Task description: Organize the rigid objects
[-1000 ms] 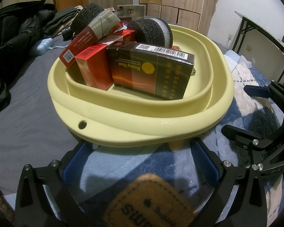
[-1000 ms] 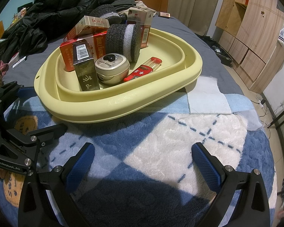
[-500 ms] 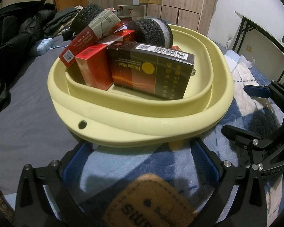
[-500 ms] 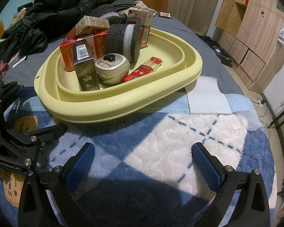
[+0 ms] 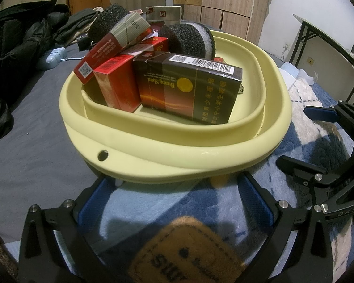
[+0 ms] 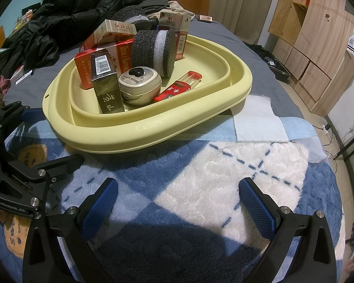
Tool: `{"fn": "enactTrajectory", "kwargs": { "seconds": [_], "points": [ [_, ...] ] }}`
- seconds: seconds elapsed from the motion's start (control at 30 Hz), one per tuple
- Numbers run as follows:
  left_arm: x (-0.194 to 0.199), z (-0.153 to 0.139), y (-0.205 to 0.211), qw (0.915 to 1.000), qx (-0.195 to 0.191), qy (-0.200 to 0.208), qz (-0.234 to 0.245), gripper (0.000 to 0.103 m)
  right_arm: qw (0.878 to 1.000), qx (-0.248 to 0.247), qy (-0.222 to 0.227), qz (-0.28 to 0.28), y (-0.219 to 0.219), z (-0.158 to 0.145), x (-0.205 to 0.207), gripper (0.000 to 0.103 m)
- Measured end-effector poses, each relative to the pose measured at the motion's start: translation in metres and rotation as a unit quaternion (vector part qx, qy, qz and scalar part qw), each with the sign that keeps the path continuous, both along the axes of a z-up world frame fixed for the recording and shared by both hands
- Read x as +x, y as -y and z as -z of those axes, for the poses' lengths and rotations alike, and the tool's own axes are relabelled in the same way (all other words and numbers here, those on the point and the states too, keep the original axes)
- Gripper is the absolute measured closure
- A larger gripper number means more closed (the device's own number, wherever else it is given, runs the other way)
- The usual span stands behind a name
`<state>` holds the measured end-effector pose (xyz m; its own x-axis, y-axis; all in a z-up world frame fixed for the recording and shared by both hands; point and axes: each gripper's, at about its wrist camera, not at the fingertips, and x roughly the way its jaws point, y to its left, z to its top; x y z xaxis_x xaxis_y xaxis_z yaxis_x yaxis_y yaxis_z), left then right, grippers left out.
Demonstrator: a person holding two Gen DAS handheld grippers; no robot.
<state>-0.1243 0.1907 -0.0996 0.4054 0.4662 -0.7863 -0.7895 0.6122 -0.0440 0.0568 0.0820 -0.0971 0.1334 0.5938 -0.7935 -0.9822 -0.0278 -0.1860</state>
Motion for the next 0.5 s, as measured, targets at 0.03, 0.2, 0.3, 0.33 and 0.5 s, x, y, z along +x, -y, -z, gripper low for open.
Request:
{"fn": "enactTrajectory", "kwargs": {
  "seconds": [0.03,0.2,0.3,0.33,0.5],
  "points": [
    [0.0000,-0.0001,-0.0002,1.0000,0.000,0.000,0.000,0.000,1.000,0.000,0.000,0.000,-0.0004,0.0002,0.0003,0.000],
    [-0.0001,0.0006,0.0013,1.0000,0.000,0.000,0.000,0.000,1.000,0.000,0.000,0.000,0.0000,0.0000,0.0000,0.000],
    [-0.0002,0.0006,0.0012,1.0000,0.000,0.000,0.000,0.000,1.000,0.000,0.000,0.000,-0.0002,0.0001,0.0001,0.000],
    [-0.0003,0.0000,-0.0004,1.0000,0.000,0.000,0.000,0.000,1.000,0.000,0.000,0.000,-0.0004,0.0002,0.0002,0.000],
    [-0.0003,0.0006,0.0012,1.0000,0.000,0.000,0.000,0.000,1.000,0.000,0.000,0.000,0.0000,0.0000,0.0000,0.000]
  ]
}}
